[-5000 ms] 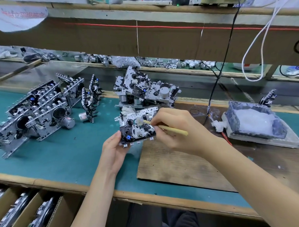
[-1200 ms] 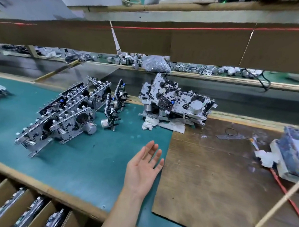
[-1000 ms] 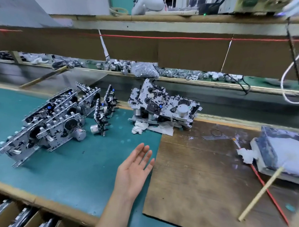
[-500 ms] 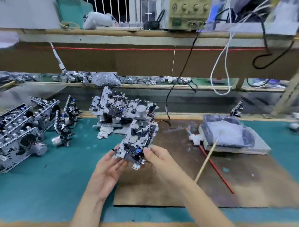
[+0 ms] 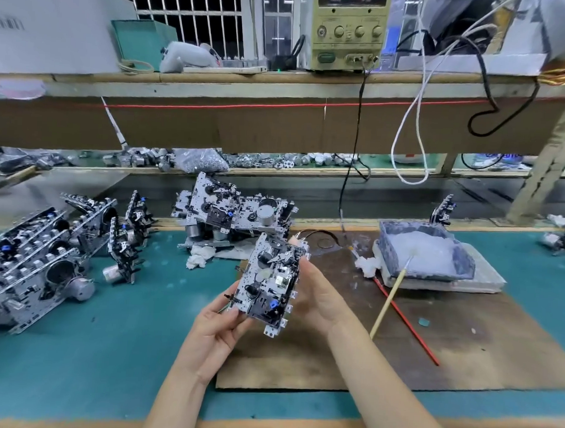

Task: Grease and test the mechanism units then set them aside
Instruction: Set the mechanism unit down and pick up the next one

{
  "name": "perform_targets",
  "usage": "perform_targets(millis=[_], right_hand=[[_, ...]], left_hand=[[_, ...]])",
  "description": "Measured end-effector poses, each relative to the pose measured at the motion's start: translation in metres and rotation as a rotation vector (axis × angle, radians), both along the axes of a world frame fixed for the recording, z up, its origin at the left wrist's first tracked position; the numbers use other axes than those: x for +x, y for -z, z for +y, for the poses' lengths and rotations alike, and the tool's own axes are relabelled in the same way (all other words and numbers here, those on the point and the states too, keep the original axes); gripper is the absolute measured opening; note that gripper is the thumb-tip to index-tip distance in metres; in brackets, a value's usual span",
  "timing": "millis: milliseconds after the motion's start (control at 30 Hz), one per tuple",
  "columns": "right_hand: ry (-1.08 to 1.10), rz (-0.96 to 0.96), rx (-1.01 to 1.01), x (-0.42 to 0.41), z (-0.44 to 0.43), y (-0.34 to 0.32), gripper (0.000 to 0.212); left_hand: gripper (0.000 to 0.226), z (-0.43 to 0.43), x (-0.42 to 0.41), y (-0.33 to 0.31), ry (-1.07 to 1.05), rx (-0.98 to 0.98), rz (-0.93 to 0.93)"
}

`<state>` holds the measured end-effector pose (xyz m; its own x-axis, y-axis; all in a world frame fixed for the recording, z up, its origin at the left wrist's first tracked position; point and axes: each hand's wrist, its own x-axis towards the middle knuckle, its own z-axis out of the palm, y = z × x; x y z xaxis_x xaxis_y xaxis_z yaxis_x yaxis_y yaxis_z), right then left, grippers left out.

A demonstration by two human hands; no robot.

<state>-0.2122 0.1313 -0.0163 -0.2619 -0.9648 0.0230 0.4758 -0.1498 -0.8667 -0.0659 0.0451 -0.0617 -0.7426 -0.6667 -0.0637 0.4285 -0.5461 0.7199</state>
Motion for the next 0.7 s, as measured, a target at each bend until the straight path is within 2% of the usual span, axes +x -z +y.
perform_targets(millis=[100,200,333,400,467,533,567,633,700], right_hand=[[0.026,-0.050,0.003,0.003,-0.009,0.003,0.117],[0.036,0.013,-0.001,-0.002,-0.010,0.004,0.118],[0.068,0.288,0.112,-0.011,-0.008,-0.002,0.084],[0.193,0.216,0.242,-0.019,-0.018,-0.005,0.075],[0.273,0.160,0.294,-0.021,-0.023,-0.013,0.050],[0.353,0.281,0.333,-0.024,-0.029,-0.017,0.029],[0.385,0.335,0.322,-0.026,-0.031,-0.018,0.026],[0.430,0.400,0.331,-0.029,-0.035,-0.019,0.029],[0.494,0.416,0.329,-0.034,-0.040,-0.020,0.047]], left_hand=[[0.042,-0.001,0.001,0.000,-0.001,0.011,0.011],[0.042,-0.002,0.001,0.000,-0.001,0.019,0.016],[0.046,-0.004,0.001,0.000,-0.049,0.039,0.035],[0.050,-0.007,0.002,0.002,-0.078,0.035,0.017],[0.054,-0.008,0.003,0.003,-0.083,0.029,-0.008],[0.052,-0.008,0.003,0.004,-0.066,0.019,-0.032],[0.048,-0.007,0.002,0.003,-0.055,0.011,-0.042],[0.043,-0.006,0.001,0.002,-0.039,0.001,-0.049],[0.042,-0.006,0.001,0.002,-0.026,-0.003,-0.051]])
